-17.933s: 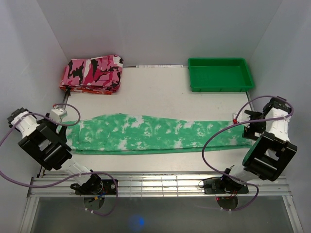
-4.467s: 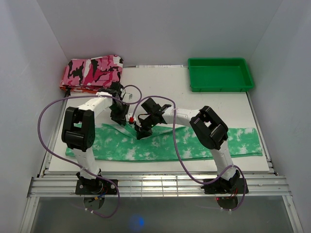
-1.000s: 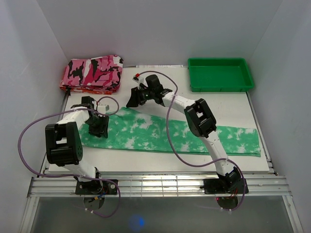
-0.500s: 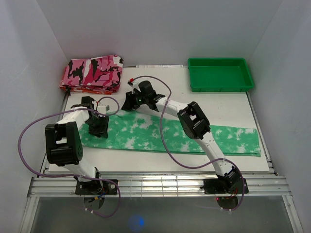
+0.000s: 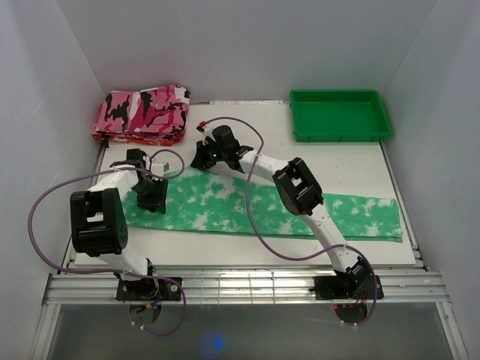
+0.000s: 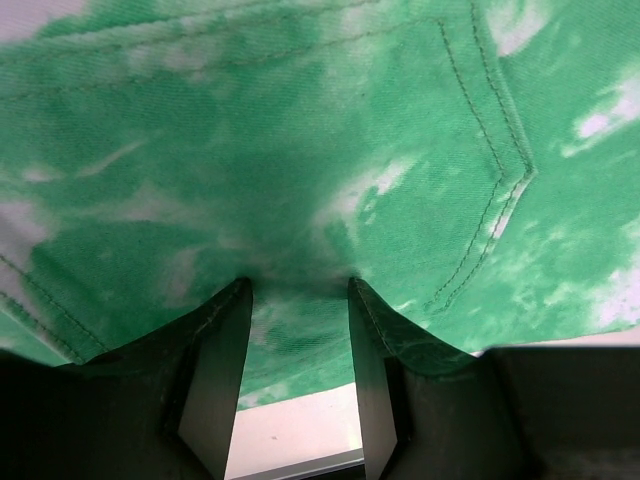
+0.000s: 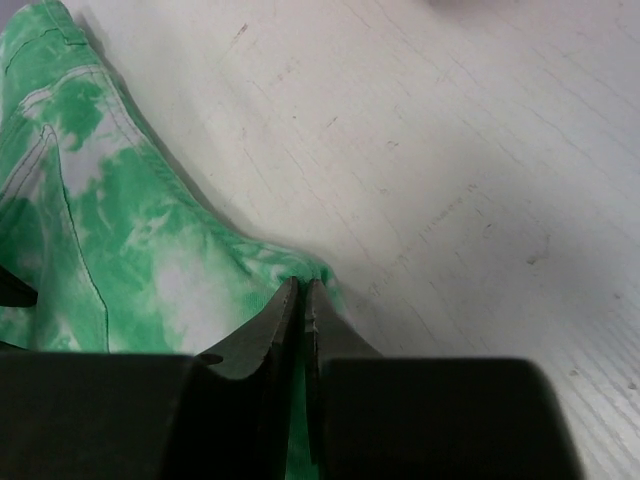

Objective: Fold and stack the trousers
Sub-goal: Fold the trousers

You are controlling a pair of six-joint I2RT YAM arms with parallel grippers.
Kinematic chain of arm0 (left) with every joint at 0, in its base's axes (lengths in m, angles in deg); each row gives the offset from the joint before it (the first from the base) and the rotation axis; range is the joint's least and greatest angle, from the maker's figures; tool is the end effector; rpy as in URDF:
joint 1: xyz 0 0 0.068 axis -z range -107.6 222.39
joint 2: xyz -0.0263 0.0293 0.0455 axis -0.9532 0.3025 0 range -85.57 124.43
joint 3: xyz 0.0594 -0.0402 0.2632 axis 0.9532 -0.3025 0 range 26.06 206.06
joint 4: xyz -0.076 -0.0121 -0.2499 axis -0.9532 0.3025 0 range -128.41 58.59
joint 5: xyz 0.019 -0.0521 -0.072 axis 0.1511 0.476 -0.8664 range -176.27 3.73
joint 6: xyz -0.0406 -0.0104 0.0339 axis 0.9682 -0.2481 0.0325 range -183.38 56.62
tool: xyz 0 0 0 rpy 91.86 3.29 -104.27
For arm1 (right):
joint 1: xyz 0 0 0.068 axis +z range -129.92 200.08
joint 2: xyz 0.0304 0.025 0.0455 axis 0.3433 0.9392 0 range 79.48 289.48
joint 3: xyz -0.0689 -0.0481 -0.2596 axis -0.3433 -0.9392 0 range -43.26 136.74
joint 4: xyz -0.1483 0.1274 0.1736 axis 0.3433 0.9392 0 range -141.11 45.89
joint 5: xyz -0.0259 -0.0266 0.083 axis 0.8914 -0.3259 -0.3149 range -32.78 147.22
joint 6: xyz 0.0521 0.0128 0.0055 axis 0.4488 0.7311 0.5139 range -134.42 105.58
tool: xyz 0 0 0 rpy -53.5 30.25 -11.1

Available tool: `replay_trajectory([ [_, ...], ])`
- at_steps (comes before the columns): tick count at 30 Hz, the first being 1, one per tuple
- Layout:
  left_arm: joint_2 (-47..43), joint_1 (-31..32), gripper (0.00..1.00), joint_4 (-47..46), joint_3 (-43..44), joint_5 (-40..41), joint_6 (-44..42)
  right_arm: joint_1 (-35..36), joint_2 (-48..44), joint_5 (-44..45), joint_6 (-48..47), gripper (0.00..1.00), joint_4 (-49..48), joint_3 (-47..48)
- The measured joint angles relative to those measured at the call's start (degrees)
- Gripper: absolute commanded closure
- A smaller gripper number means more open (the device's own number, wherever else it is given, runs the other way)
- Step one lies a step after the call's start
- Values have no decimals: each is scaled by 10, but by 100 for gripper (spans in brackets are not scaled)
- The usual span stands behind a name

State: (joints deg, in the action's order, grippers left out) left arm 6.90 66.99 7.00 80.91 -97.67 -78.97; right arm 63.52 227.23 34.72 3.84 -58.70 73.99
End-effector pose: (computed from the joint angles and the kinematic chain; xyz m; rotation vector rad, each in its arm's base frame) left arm 0.2748 0.0190 0.1671 0.2821 2.9617 -0.2589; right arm 0.4142 0.4109 0.1402 -0.7230 1.9751 1.0653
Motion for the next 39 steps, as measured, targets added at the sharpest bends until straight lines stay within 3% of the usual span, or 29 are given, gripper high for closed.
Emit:
replay_trajectory([
  [8, 0, 0, 48, -2, -2, 8, 3, -11, 0, 9, 0, 92, 10, 12],
  [10, 0, 2, 42, -4, -2, 9, 5, -13, 0, 3, 0, 73, 12, 13],
  [11, 0, 3, 39, -3, -2, 9, 7, -15, 0, 1, -4, 44, 13, 14],
  [14, 0, 4, 27, 6, 6, -1, 14, -35, -3, -16, -30, 2, 17, 15],
  [16, -2, 4, 13, 13, 15, -12, 18, -56, -14, -35, -67, 5, 45, 12],
  [18, -3, 3, 12, 17, 42, -24, 19, -78, -47, -52, -106, 7, 92, -5],
  [23, -7, 3, 12, -10, 139, -27, 28, -146, -226, -80, -240, 4, 254, -102],
  [27, 18, 2, 14, -29, 162, 2, 32, -217, -413, -70, -355, 0, 355, -231],
  [30, 82, -5, 17, -33, 165, 19, 40, -264, -498, -37, -428, 7, 432, -327],
  [36, 155, -44, 22, -22, 192, 15, 73, -315, -508, 64, -508, 13, 523, -527],
  [39, 168, -65, 23, -10, 208, 8, 89, -333, -494, 99, -526, 13, 526, -559],
])
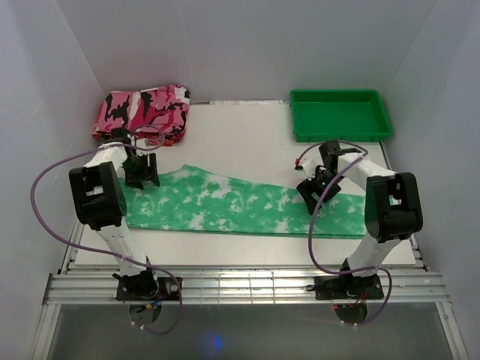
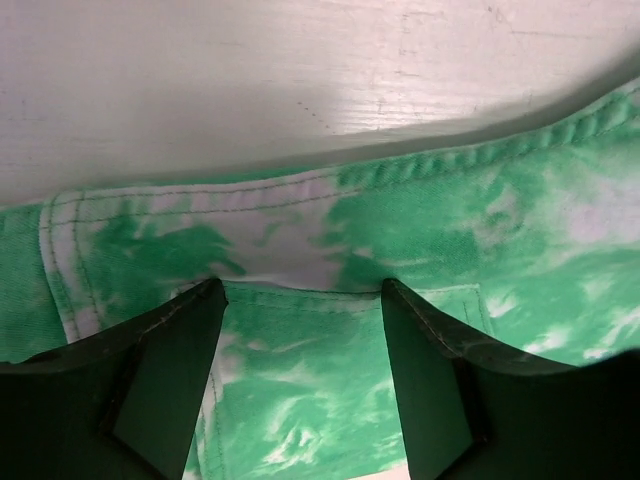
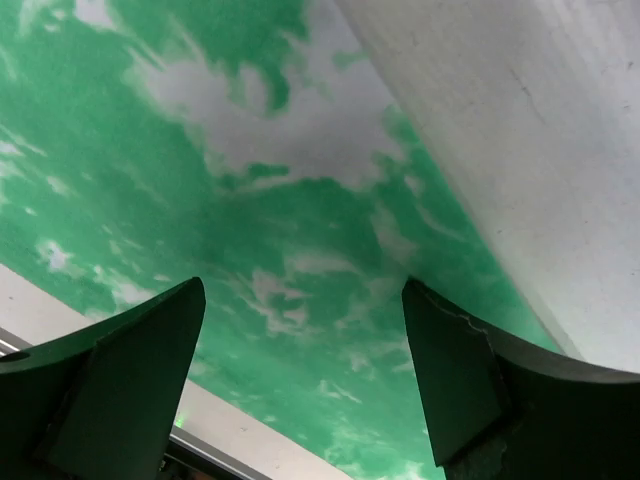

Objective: Fold and stack the trousers
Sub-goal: Fold the trousers

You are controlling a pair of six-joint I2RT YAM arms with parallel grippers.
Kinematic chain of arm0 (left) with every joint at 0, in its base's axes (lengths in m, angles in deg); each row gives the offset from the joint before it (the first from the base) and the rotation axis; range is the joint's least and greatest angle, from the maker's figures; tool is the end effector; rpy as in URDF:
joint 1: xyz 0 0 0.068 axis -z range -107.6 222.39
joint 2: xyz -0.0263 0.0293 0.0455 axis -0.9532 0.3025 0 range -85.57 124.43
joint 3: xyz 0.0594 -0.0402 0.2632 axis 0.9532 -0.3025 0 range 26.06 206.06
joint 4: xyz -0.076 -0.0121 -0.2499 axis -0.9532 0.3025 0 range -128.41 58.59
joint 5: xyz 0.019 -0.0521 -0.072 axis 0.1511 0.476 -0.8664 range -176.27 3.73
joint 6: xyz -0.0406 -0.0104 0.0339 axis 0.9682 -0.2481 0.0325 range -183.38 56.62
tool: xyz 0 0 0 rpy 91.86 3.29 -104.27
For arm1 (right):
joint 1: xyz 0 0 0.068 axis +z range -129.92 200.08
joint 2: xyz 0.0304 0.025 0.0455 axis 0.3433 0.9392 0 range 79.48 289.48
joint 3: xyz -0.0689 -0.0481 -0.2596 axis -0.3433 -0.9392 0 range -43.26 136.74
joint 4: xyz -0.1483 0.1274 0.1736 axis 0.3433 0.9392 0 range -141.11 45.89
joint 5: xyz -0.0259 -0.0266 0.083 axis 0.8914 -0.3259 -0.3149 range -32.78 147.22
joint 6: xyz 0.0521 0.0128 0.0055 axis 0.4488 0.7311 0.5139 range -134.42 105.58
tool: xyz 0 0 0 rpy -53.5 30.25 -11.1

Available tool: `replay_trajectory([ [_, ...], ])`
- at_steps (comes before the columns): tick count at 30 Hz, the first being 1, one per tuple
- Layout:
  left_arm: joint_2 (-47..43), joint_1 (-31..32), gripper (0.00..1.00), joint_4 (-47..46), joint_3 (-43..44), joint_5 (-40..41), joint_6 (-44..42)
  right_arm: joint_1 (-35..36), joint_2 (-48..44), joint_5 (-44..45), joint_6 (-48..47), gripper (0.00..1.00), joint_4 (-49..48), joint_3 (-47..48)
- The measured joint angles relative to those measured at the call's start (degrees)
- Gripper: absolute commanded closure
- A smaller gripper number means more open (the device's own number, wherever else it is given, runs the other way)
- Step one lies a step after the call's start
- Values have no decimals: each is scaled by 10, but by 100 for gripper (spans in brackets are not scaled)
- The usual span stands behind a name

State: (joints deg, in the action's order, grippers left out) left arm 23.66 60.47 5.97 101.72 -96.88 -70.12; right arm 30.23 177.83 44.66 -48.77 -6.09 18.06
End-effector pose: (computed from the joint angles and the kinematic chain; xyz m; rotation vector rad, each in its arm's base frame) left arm 0.3605 0.0695 0.1706 -0.1027 2.8951 -0.2158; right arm 0.2990 0.0614 0.1675 -1.1371 2.7198 0.2742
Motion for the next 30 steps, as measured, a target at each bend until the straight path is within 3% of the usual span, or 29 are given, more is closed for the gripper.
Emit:
replay_trajectory([
  [3, 9, -21, 25, 10, 11, -19, 14, -3, 26, 19, 0, 14, 8, 22],
  [9, 21, -56, 26, 37, 29, -46, 26, 1, 185, 29, 20, 14, 95, 243],
  [12, 23, -64, 24, 44, 32, -46, 21, 0, 239, 19, 19, 14, 65, 335],
  [19, 31, -67, 23, 57, 45, -30, -1, -45, 209, -41, 57, 12, 0, 301],
  [23, 33, -69, 23, 49, 46, 11, -28, -140, 151, -43, 89, 14, 0, 264],
  [30, 43, -71, 23, 45, 60, 51, -63, -299, 147, -18, 145, 19, -25, 320],
])
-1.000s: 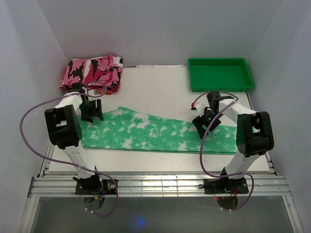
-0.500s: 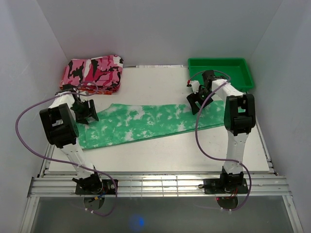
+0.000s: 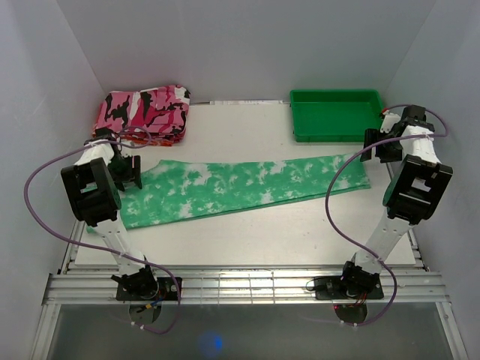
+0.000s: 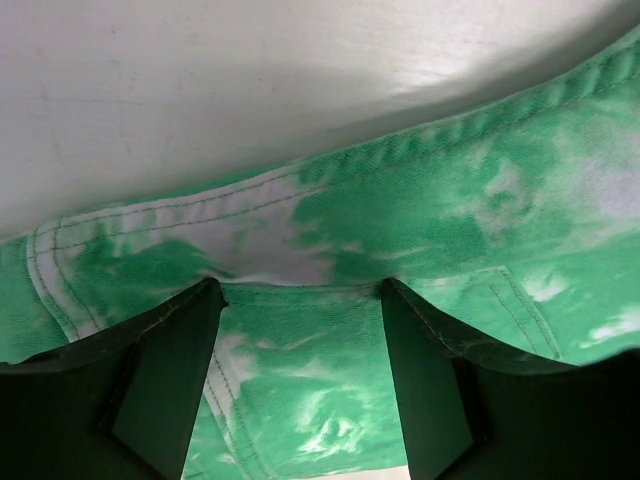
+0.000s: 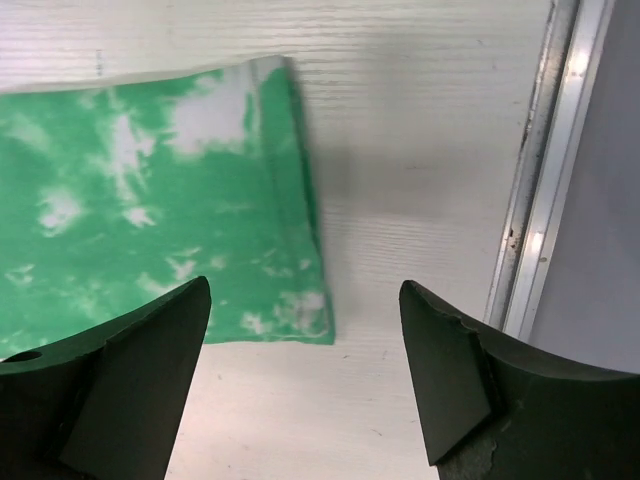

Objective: Fold and stack the trousers
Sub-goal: Fold the trousers

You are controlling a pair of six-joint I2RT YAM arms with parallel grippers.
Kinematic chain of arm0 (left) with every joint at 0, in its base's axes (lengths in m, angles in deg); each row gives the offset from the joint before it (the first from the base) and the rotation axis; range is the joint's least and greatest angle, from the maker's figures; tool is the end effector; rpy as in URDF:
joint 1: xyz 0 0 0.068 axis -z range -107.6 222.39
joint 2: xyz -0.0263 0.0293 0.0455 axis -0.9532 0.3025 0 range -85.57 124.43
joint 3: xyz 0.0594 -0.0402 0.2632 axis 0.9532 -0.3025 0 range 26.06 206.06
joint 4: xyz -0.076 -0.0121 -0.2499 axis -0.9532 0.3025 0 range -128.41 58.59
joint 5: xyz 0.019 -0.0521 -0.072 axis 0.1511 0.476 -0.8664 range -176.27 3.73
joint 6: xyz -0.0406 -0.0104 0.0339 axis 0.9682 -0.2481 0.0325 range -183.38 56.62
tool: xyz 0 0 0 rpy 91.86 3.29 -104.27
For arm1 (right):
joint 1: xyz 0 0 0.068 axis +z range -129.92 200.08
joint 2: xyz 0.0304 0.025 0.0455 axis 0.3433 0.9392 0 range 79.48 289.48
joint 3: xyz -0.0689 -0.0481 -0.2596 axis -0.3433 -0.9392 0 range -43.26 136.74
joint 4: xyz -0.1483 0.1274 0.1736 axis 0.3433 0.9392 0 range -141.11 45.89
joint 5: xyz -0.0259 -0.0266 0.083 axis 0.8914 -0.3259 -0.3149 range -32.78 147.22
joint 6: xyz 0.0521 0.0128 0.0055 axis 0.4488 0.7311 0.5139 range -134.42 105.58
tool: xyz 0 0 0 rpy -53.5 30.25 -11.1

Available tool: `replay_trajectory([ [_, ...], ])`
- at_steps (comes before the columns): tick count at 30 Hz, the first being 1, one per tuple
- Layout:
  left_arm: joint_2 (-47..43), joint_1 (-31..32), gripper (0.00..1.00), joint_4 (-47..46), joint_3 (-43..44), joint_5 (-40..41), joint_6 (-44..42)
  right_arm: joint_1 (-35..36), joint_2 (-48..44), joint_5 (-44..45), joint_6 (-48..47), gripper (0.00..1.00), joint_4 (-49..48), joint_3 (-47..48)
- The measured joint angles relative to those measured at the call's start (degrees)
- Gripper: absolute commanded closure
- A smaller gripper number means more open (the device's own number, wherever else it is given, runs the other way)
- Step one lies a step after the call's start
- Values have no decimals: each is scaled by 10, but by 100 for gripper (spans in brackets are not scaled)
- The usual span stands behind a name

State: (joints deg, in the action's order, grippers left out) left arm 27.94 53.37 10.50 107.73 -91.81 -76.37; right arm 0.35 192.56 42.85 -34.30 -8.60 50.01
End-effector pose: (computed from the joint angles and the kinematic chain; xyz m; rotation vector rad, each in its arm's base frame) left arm 0.3629 0.1216 0.1692 -0.1442 2.9555 -0.0715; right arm 0.4028 -0.1351 0.2339 -0.0843 2.6032 0.0914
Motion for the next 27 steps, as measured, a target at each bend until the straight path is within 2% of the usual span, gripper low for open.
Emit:
replay_trajectory([
  [4, 14, 2, 22, 6, 21, 17, -12, -17, 21, 7, 11, 18, -10, 3],
  [12, 16, 28, 20, 5, 24, 45, -36, -35, 109, -27, 10, 25, -24, 26],
  [18, 16, 38, 19, 5, 25, 61, -43, -35, 106, -78, -4, 39, -38, 9],
  [22, 16, 46, 19, 5, 28, 65, -43, -36, 99, -131, -9, 41, -35, -15],
  [23, 16, 49, 19, 5, 28, 66, -43, -35, 96, -142, -12, 44, -33, -21],
  [25, 18, 57, 19, 5, 31, 67, -43, -33, 89, -153, -18, 55, -33, -36],
  [26, 21, 61, 19, 5, 34, 69, -43, -32, 87, -156, -21, 74, -32, -42],
  [27, 23, 64, 19, 5, 37, 70, -43, -31, 87, -156, -25, 88, -28, -46],
])
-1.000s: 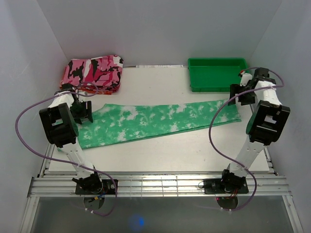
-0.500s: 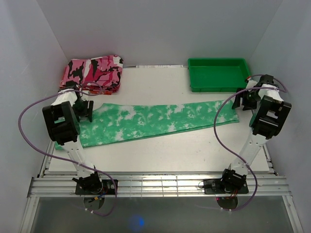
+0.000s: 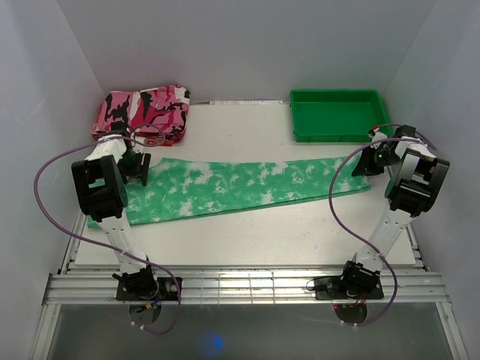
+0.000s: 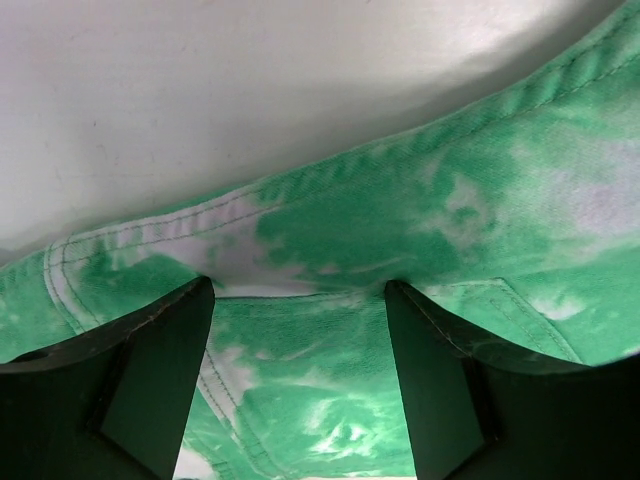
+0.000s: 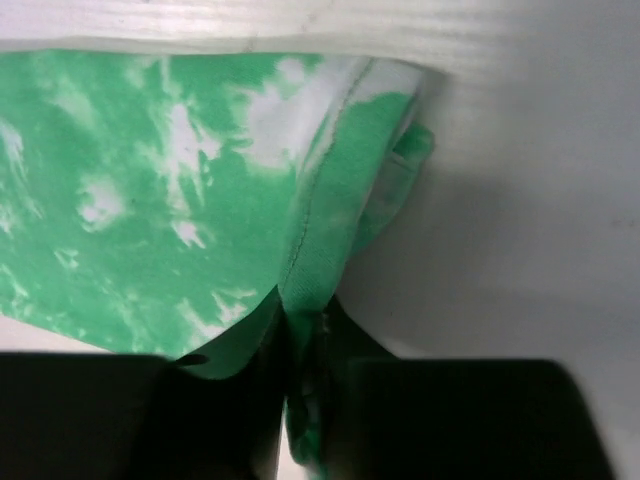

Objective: Fold and stack the trousers
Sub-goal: Fold the trousers

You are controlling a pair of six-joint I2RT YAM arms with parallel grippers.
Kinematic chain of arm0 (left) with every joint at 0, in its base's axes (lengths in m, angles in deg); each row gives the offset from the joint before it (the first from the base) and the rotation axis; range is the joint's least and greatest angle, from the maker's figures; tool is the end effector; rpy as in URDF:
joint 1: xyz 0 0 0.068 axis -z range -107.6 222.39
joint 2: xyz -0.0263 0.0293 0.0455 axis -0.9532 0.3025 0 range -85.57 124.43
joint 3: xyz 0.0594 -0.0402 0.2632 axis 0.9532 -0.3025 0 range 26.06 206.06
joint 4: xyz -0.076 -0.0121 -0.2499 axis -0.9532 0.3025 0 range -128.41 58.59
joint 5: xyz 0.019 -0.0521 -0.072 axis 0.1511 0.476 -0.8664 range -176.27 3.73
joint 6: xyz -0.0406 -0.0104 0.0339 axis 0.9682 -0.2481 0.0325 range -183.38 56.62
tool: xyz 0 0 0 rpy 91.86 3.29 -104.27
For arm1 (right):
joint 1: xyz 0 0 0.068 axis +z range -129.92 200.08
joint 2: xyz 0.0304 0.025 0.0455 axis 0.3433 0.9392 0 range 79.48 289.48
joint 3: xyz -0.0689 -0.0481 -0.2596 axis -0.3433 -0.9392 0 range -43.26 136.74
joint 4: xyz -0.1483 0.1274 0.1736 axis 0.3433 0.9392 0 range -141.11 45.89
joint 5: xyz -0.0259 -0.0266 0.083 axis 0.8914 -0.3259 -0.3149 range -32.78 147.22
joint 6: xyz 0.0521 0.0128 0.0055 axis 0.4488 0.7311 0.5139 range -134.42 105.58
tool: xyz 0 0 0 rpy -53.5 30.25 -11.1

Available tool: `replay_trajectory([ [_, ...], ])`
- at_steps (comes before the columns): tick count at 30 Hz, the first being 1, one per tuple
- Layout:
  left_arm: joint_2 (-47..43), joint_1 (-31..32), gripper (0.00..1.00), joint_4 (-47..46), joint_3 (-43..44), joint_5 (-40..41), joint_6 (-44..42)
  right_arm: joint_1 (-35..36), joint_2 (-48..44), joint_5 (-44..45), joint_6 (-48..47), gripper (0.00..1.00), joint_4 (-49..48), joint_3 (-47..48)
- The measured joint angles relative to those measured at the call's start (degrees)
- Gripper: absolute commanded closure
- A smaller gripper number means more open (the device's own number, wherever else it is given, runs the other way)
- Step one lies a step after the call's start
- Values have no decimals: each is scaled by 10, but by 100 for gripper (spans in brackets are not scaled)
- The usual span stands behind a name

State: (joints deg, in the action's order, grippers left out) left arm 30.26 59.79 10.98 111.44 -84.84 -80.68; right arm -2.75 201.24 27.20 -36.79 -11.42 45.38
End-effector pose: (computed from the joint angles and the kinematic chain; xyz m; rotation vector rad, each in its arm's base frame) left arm 0.3863 0.0874 0.1708 0.1185 2.9725 0.1042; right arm 0.4013 -0.1497 0.1543 -0.0959 2.6254 0.4973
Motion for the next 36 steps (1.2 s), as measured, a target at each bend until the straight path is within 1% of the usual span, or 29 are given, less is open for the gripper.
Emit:
replay_trajectory([
  [1, 1, 3, 19, 0, 2, 1, 0, 1, 0, -1, -2, 92, 5, -4],
  [6, 2, 11, 19, -1, 4, 3, 2, -7, -8, 26, 3, 92, 24, -6],
  [9, 2, 17, 19, -1, 4, -10, 7, -16, -26, 55, 0, 92, 44, -3],
  [12, -5, 31, 16, -6, -7, -37, 14, -29, -50, 77, -9, 92, 70, 23],
  [15, -28, 52, 13, -10, -31, -73, 18, -36, -82, 87, -18, 92, 76, 60],
  [17, -52, 63, 12, -14, -52, -102, 20, -36, -105, 81, -17, 92, 73, 82],
  [20, -91, 72, 12, -15, -76, -146, 21, -23, -140, 59, -3, 92, 68, 91],
  [22, -116, 72, 13, -16, -88, -163, 23, 5, -158, 41, 15, 92, 67, 89],
  [24, -127, 72, 15, -18, -94, -170, 24, 50, -171, 22, 41, 92, 55, 75],
  [27, -128, 72, 16, -24, -106, -176, 29, 141, -183, -9, 84, 92, 26, 43],
  [32, -124, 72, 18, -32, -127, -183, 41, 282, -164, -43, 171, 92, -19, 30],
  [36, -124, 72, 18, -48, -156, -184, 47, 351, -133, -48, 232, 92, -56, 30],
])
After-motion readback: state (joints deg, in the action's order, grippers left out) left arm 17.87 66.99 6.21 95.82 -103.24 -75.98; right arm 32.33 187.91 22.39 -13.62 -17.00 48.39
